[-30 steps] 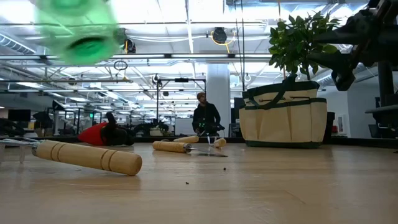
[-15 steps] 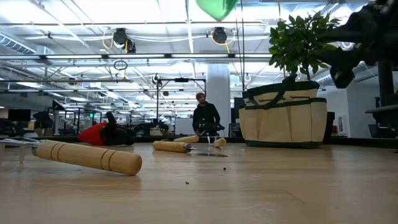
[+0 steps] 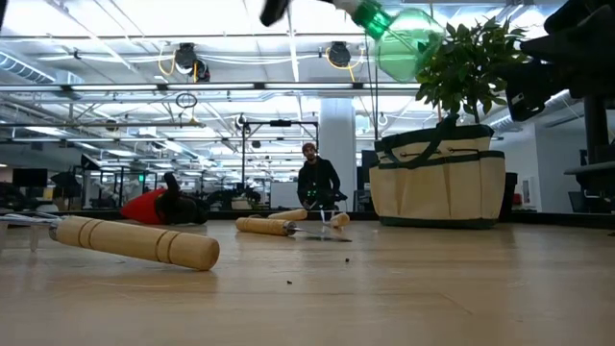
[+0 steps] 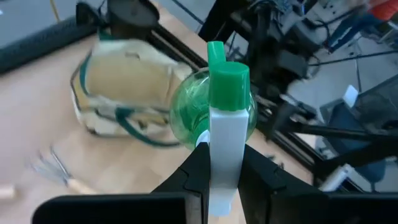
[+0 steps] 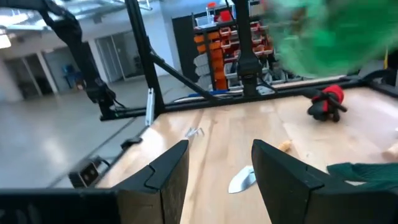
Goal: Pick & Place Garden tools in Gardening bag
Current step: Put the green spray bottle into the gardening bag
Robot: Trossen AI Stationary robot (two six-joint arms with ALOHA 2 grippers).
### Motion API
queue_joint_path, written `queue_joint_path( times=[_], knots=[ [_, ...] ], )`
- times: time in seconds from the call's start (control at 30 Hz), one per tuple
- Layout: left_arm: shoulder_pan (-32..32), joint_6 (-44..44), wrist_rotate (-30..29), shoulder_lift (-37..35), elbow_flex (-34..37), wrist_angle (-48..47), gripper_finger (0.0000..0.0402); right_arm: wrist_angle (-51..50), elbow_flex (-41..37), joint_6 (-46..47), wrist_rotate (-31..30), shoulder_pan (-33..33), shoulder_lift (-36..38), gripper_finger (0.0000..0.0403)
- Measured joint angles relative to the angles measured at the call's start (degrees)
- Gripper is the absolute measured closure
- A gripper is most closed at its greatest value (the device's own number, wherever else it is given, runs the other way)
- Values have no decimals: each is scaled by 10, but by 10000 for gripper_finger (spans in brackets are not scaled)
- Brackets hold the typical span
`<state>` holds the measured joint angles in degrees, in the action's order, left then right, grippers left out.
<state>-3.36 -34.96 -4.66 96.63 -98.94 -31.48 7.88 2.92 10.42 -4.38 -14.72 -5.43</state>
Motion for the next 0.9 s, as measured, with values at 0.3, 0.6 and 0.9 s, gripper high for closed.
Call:
queue_joint_path(
  times=[0.3, 0.6, 0.9],
  knots=[
    [-82, 122, 47, 127, -169, -12, 346, -14, 0, -24, -2, 0, -4, 236],
    [-105, 181, 46, 212, -281, -109, 346, -44, 0, -22, -3, 0, -7, 236],
    [-106, 198, 25, 220, -283, -128, 346, -46, 0, -22, -2, 0, -11, 236]
  ],
)
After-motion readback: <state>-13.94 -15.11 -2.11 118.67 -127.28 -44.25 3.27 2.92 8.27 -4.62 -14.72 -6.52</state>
